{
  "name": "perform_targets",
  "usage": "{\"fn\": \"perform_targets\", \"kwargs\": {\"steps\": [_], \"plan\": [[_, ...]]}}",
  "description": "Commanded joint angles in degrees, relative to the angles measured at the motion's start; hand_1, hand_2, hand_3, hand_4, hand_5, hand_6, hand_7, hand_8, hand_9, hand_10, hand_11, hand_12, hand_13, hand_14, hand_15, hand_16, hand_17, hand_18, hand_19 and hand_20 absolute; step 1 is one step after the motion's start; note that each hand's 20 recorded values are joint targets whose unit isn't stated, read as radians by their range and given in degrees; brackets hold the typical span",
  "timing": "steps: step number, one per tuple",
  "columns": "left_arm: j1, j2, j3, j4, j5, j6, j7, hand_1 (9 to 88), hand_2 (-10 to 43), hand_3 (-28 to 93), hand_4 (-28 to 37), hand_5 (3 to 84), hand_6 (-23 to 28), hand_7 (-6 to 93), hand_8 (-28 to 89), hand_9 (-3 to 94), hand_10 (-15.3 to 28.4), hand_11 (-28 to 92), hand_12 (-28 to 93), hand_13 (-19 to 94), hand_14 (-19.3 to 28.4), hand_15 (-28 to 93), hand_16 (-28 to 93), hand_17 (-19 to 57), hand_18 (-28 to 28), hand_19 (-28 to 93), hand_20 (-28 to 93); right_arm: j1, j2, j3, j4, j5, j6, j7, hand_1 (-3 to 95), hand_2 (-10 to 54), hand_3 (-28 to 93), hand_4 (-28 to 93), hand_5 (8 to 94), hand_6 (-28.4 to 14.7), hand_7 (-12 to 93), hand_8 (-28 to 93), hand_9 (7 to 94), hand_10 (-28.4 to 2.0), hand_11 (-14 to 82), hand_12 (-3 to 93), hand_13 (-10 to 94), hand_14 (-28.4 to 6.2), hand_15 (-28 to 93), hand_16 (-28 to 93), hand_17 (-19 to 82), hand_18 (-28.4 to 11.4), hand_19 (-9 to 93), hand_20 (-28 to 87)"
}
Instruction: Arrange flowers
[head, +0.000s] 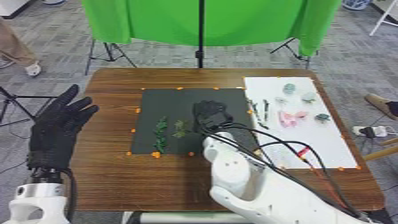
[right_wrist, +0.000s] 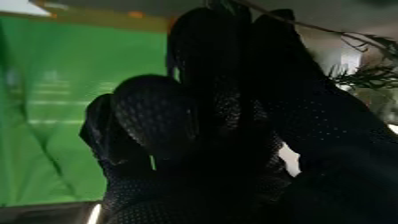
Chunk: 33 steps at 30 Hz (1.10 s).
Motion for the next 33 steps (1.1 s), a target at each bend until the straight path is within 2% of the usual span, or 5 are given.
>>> {"fn": "perform_targets", "kwargs": {"steps": [1,9,13,27,33], "plan": [[0.04,-0.54,0.34,-0.13,0.61,-0.57,-0.84,26.9,9.2,74,-19.9,35.3,8.5,12.1,-9,33.6,19.7,26,12,23,24.4,47,-6,-11.1,20.0,42,18,1.03,-2.7,-0.52,0.52,-0.34,-7.76,0.62,50.3,-9.5,70,-28,93.5,-1.3,19,9,91.6,-12.0,44.3,21.2,84,-10.4,74,18,48,-26.0,93,58],[-0.84,-0.35,1.1,0.14,0.88,-1.06,-1.47,26.9,9.2,74,-19.9,35.2,8.5,12.2,-9,33.6,19.6,26,12,23,24.4,47,-6,-11.1,20.0,42,18,1.94,-5.15,-0.43,0.53,1.85,-13.55,2.12,45.8,-7.4,72,-25,93.7,-0.9,26,0,93.7,-12.7,46.6,20.7,85,-11.8,76,18,51,-26.8,93,63],[-1.63,-0.5,1.82,0.45,1.22,-1.77,-1.99,26.9,9.2,74,-19.9,35.2,8.5,12.1,-9,33.6,19.6,26,12,23,24.4,47,-6,-11.1,20.0,42,18,2.46,-5.04,-1.42,1.49,1.32,-11.69,2.3,44.1,-4.1,73,-24,93.7,-0.2,31,-13,93.7,-12.7,48.5,19.1,86,-12.1,76,18,52,-27.1,93,63],[-3.71,-1.29,2.63,1.45,1.8,-3.1,-3.77,26.9,9.2,74,-19.9,35.2,8.5,12.1,-9,33.6,19.6,26,12,23,24.4,47,-6,-11.1,20.0,42,18,0.55,-6.35,-0.29,1.76,5.89,-11.64,3.42,38.9,1.8,69,-25,93.7,0.7,30,-16,93.7,-12.6,48.6,17.1,88,-11.6,73,19,52,-27.1,93,63],[-3.69,-1.17,2.88,1.58,1.7,-3.16,-3.54,27.0,9.4,74,-19.9,35.3,8.5,12.0,-9,33.6,19.7,26,12,23,24.4,47,-6,-11.2,20.0,42,18,0.65,-6.33,-0.48,1.32,5.12,-10.1,3.01,36.2,5.1,67,-26,93.7,0.7,29,-17,93.7,-12.9,48.3,16.8,88,-11.9,73,19,52,-27.1,93,63]]}}
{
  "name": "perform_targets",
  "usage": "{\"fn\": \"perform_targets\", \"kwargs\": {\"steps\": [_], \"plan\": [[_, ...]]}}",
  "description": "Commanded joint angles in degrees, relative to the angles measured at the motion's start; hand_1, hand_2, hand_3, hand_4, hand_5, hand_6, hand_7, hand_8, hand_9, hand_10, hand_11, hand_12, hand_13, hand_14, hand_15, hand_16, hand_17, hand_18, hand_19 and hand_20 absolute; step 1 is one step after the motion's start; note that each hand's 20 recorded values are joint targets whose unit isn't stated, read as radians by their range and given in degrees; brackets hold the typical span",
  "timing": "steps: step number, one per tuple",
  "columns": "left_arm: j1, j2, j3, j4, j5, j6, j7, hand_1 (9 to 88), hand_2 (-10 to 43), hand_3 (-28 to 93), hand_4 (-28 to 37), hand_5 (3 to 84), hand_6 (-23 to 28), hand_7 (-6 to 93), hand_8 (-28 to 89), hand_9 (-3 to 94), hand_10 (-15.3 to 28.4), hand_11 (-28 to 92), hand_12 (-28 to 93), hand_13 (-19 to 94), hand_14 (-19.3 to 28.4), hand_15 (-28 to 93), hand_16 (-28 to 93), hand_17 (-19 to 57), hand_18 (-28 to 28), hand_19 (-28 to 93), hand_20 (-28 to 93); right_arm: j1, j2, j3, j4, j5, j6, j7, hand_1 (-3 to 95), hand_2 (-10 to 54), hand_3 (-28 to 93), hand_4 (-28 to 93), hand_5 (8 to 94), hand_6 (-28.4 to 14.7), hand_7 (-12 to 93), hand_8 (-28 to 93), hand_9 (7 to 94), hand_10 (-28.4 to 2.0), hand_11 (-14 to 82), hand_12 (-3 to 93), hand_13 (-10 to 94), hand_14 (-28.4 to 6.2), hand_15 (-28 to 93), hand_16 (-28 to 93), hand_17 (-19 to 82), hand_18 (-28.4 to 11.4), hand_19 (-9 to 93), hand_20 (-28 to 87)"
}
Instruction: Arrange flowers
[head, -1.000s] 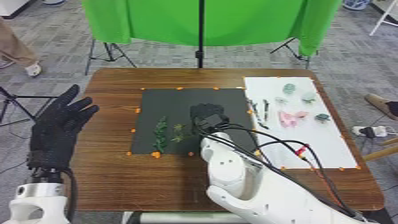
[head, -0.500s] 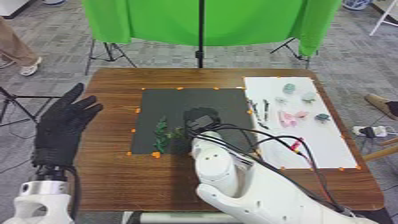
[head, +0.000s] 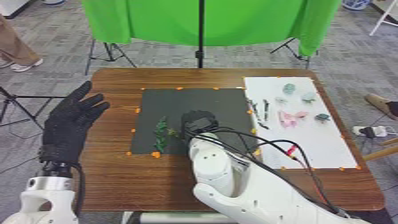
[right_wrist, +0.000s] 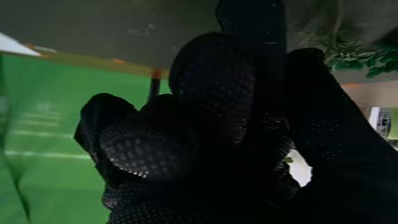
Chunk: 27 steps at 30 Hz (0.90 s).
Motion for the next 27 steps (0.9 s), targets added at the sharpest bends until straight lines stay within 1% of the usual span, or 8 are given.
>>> {"fn": "perform_targets", "kwargs": {"steps": [1,4,7,12,19,21,22,27], "plan": [[0.29,-0.53,0.54,0.59,0.34,-0.84,-0.63,27.0,9.4,74,-19.9,35.3,8.5,12.0,-9,33.6,19.7,26,12,23,24.4,47,-6,-11.2,20.0,42,18,0.06,-0.03,-0.33,-0.52,-0.22,2.38,-0.5,36.2,5.3,67,-26,93.7,0.7,28,-17,93.7,-12.9,48.1,16.8,88,-11.9,72,19,52,-27.2,93,63],[0.29,-0.22,0.9,0.64,0.08,-0.31,0.02,27.0,9.4,74,-19.8,35.3,8.5,12.0,-9,33.6,19.7,26,12,23,24.4,47,-6,-11.1,20.0,42,18,0.13,-0.05,0.05,-0.97,1.13,3.83,-0.37,35.6,4.9,66,-27,93.7,0.0,23,-16,93.7,-12.7,45.5,16.6,88,-11.8,72,19,52,-27.2,93,62],[0.79,-0.14,0.88,0.54,0.06,-0.15,0.55,27.0,9.4,74,-19.9,35.3,8.6,12.0,-9,33.6,19.7,26,12,23,24.4,47,-6,-11.2,20.0,42,18,0.43,1.3,-0.94,-1.49,0.08,11.21,-1.86,35.9,4.8,65,-27,93.7,-0.2,21,-16,93.7,-12.7,44.5,16.7,88,-11.7,71,19,51,-27.1,93,61],[1.33,-0.2,1.07,0.46,-0.21,0.0,1.28,27.0,9.4,74,-19.8,35.4,8.6,12.0,-9,33.6,19.7,26,12,23,24.5,47,-6,-11.2,20.0,42,18,1.23,2.03,-0.68,-2.55,-2.3,17.01,-2.32,35.1,4.1,66,-27,92.4,-1.2,16,-14,93.7,-13.2,40.7,16.9,87,-11.4,69,19,50,-27.0,93,59],[3.12,-0.42,0.12,-0.01,-0.84,1.0,2.62,27.0,9.4,74,-19.8,35.5,8.7,11.9,-9,33.5,19.7,26,12,23,24.4,47,-6,-11.2,20.0,42,18,1.23,8.32,3.89,-6.5,-0.15,25.46,0.11,32.3,1.9,70,-25,87.1,-2.4,13,-12,91.6,-13.9,36.0,19.4,83,-11.9,69,18,47,-27.7,93,56],[3.83,-0.34,-0.15,-0.29,-0.93,1.51,2.89,27.0,9.4,74,-19.9,35.5,8.7,12.0,-9,33.5,19.6,26,12,23,24.3,47,-6,-11.2,20.0,42,18,-0.19,9.56,7.71,-6.97,1.1,24.62,1.19,31.8,1.3,69,-24,83.0,-3.4,13,-11,88.8,-15.2,34.1,18.7,81,-12.7,67,16,44,-28.1,93,50],[3.43,-0.78,-0.12,-0.08,-0.69,1.07,2.18,27.0,9.4,74,-20.0,35.5,8.7,12.0,-9,33.5,19.7,26,12,23,24.4,47,-6,-11.2,20.0,42,18,-0.71,10.77,9.22,-7.24,2.48,24.6,2.57,31.5,1.0,70,-24,80.1,-4.1,12,-11,87.0,-15.7,32.9,18.2,80,-13.0,65,16,43,-28.3,93,47],[3.94,-1.22,-0.3,-0.27,-0.7,1.24,1.71,26.9,9.5,74,-20.0,35.4,8.7,12.0,-9,33.5,19.6,26,12,23,24.4,47,-6,-11.2,20.0,42,18,-0.73,13.68,14.46,-4.51,8.11,21.63,7.15,30.6,-1.0,70,-23,64.9,-8.2,10,-10,76.7,-19.0,34.3,17.0,74,-15.1,66,13,40,-28.4,93,42]]}}
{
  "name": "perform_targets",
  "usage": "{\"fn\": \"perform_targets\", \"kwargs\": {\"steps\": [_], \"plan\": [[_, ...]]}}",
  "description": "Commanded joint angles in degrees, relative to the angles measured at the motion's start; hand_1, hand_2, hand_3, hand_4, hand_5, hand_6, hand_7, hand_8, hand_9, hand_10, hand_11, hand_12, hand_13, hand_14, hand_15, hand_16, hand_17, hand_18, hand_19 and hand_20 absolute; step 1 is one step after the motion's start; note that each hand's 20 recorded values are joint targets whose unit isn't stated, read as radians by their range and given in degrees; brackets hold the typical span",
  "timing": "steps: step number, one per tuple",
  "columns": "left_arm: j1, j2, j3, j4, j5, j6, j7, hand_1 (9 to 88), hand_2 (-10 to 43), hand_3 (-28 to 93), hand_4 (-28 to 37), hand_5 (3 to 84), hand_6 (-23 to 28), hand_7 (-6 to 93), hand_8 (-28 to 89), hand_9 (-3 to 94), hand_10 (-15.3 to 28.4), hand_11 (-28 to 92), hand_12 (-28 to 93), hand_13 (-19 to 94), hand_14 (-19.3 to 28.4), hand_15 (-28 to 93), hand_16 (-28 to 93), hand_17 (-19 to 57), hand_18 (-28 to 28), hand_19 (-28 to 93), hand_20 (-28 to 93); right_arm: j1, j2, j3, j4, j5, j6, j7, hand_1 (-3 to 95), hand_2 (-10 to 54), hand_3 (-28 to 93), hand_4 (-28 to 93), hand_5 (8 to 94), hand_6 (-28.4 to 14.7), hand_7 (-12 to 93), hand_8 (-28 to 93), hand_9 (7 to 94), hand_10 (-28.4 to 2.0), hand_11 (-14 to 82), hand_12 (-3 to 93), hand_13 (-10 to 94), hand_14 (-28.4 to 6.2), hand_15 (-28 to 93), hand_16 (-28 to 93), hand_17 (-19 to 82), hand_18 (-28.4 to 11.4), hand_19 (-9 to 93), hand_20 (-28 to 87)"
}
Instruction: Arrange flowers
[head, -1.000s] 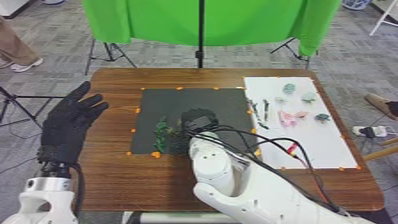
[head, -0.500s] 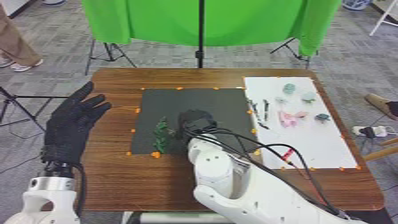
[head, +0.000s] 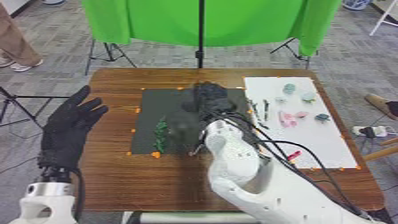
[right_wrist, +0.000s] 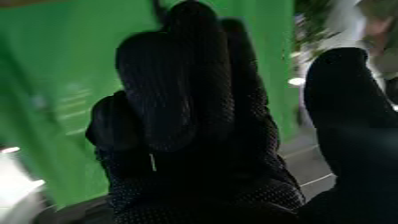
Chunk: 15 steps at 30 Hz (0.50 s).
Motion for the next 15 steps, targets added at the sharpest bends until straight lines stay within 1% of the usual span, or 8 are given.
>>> {"fn": "perform_targets", "kwargs": {"steps": [1,3,4,6,7,11,13,15], "plan": [[1.96,-1.09,-0.39,-0.39,-0.28,1.05,-0.65,26.9,9.5,74,-20.0,35.4,8.7,12.0,-9,33.5,19.7,26,12,23,24.4,47,-6,-11.2,20.0,42,18,0.31,6.84,9.11,4.59,6.75,-4.62,8.23,30.5,-1.2,70,-23,63.0,-7.8,10,-10,75.2,-19.8,34.9,16.8,73,-15.6,67,13,39,-28.4,93,41],[1.92,-0.96,-0.07,-0.42,-0.37,1.3,-0.39,26.9,9.4,74,-20.0,35.4,8.7,12.0,-9,33.5,19.7,26,12,23,24.3,47,-6,-11.2,20.0,42,18,1.48,6.86,8.91,6.31,9.28,-5.3,10.25,30.4,-1.6,71,-23,61.0,-7.3,10,-10,72.5,-21.0,35.7,16.7,69,-16.7,70,13,37,-28.4,93,41],[1.55,-1.34,0.03,-0.27,-0.11,0.8,-0.62,26.9,9.4,74,-20.0,35.4,8.7,11.9,-9,33.5,19.7,26,12,23,24.3,47,-6,-11.2,20.0,42,18,1.68,6.78,8.95,7.18,9.36,-6.76,10.81,30.7,-1.9,71,-23,60.0,-7.8,10,-10,71.5,-21.4,36.4,16.7,68,-17.1,71,12,37,-28.4,93,41],[1.3,-0.77,0.41,-0.22,-0.36,1.06,-0.18,26.8,9.4,74,-19.9,35.4,8.7,11.9,-9,33.5,19.7,26,12,23,24.3,47,-6,-11.2,20.0,42,18,2.25,6.64,8.43,8.72,10.53,-9.29,11.89,30.4,-2.1,71,-23,57.6,-9.6,9,-10,69.3,-22.6,37.8,16.7,66,-17.9,73,11,36,-28.4,93,41],[1.09,-0.85,0.48,-0.19,-0.4,0.78,-0.24,26.8,9.4,74,-19.9,35.4,8.6,11.9,-9,33.5,19.7,26,12,23,24.4,47,-6,-11.2,20.0,42,18,2.21,6.22,8.47,9.97,11.54,-11.67,12.93,30.0,-2.8,71,-23,55.8,-11.4,8,-10,67.3,-23.5,38.8,16.7,65,-18.4,74,11,35,-28.4,93,41],[1.14,-0.73,0.52,-0.27,-0.53,0.96,0.03,26.9,9.4,74,-20.0,35.4,8.6,12.0,-9,33.5,19.7,26,12,23,24.4,47,-6,-11.2,20.1,43,18,2.27,5.94,7.57,12.22,11.73,-12.18,14.21,29.4,-4.1,71,-24,53.8,-15.3,7,-9,64.4,-24.7,41.3,16.7,64,-19.1,76,10,35,-28.4,93,41],[0.93,-1.31,0.27,-0.17,-0.03,0.48,-0.78,26.9,9.4,74,-20.0,35.4,8.6,12.0,-9,33.6,19.7,26,12,23,24.4,47,-6,-11.2,20.1,43,18,2.03,5.15,8.04,13.1,11.23,-14.1,14.21,29.2,-4.7,71,-24,53.6,-16.7,6,-9,63.6,-25.0,42.3,16.8,63,-19.1,76,10,35,-28.4,93,42],[0.9,-1.13,0.31,-0.18,-0.28,0.64,-0.78,26.9,9.4,74,-19.9,35.4,8.6,12.0,-9,33.5,19.7,26,12,23,24.4,47,-6,-11.2,20.1,43,18,2.35,4.6,8.08,13.77,12.72,-14.95,14.61,29.2,-4.9,70,-24,53.7,-17.6,6,-9,62.4,-25.6,43.7,16.8,63,-19.2,77,9,35,-28.4,93,42]]}}
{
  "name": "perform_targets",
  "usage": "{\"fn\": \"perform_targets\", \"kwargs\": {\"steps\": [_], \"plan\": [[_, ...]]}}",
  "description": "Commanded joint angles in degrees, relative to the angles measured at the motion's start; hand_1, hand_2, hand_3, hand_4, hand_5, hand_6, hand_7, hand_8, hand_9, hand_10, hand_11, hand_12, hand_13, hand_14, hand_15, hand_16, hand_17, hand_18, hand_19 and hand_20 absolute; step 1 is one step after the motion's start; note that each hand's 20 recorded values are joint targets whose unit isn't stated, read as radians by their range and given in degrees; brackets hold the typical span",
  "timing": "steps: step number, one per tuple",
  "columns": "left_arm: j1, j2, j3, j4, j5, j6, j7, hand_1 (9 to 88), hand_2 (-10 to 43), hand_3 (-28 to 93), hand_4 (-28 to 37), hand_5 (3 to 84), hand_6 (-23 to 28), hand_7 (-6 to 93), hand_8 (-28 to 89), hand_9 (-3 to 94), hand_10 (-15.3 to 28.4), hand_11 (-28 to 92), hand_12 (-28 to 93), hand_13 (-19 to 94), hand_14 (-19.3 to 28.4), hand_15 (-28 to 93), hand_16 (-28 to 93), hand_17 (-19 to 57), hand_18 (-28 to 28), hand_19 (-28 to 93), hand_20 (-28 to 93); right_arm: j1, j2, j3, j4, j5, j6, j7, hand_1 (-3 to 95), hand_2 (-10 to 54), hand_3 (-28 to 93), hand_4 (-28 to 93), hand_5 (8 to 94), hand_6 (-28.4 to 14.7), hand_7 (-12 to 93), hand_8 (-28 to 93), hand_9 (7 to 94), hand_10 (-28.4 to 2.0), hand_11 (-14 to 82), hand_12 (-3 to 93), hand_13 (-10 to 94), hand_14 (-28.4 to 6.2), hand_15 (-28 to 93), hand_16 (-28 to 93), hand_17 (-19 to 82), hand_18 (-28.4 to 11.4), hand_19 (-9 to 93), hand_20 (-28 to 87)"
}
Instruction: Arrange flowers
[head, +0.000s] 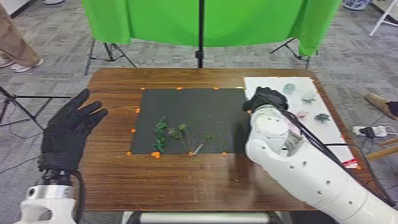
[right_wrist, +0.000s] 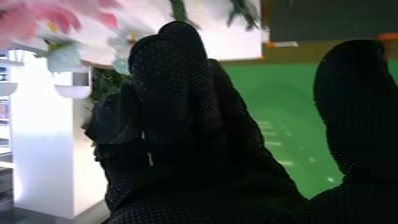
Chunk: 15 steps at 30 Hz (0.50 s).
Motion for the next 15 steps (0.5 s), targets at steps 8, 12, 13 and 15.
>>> {"fn": "perform_targets", "kwargs": {"steps": [8,12,13,15], "plan": [[-0.78,-0.32,0.66,0.41,-0.2,-0.1,-0.41,26.9,9.3,74,-19.9,35.4,8.5,12.0,-9,33.6,19.6,26,12,23,24.4,47,-6,-11.2,20.1,43,18,1.74,-1.6,-2.44,4.59,-1.07,-1.53,2.76,29.9,-6.5,70,-24,56.1,-19.6,5,-9,61.6,-25.9,45.6,16.3,63,-19.1,79,9,35,-28.4,93,45],[-0.31,-0.64,0.34,0.3,-0.05,-0.23,-0.51,26.9,9.3,74,-19.9,35.4,8.5,12.0,-9,33.7,19.7,26,12,23,24.4,47,-6,-11.2,20.1,42,18,1.55,-1.76,-1.65,4.76,-1.18,-2.27,3.5,30.4,-7.2,71,-24,57.1,-19.7,5,-9,62.0,-25.8,46.1,16.2,64,-18.6,80,9,36,-28.4,93,47],[-0.23,-0.64,0.51,0.29,-0.02,-0.3,-0.54,26.9,9.3,74,-19.9,35.4,8.5,12.1,-9,33.7,19.7,26,12,23,24.4,47,-6,-11.2,20.1,42,18,1.57,-1.16,-2.06,4.53,-1.37,-1.43,3.55,30.5,-7.3,70,-24,57.3,-19.9,5,-9,62.0,-25.9,46.2,16.3,64,-18.6,80,9,37,-28.4,93,47],[-0.33,-0.65,0.67,0.32,0.06,-0.46,-0.58,26.9,9.3,74,-19.9,35.4,8.5,12.1,-9,33.6,19.7,26,12,23,24.4,47,-6,-11.2,20.1,42,18,0.81,-0.7,-1.39,3.73,-2.22,-1.01,3.51,30.7,-7.4,71,-24,57.6,-20.0,5,-9,62.1,-25.9,46.2,16.3,64,-18.5,80,9,37,-28.4,93,48]]}}
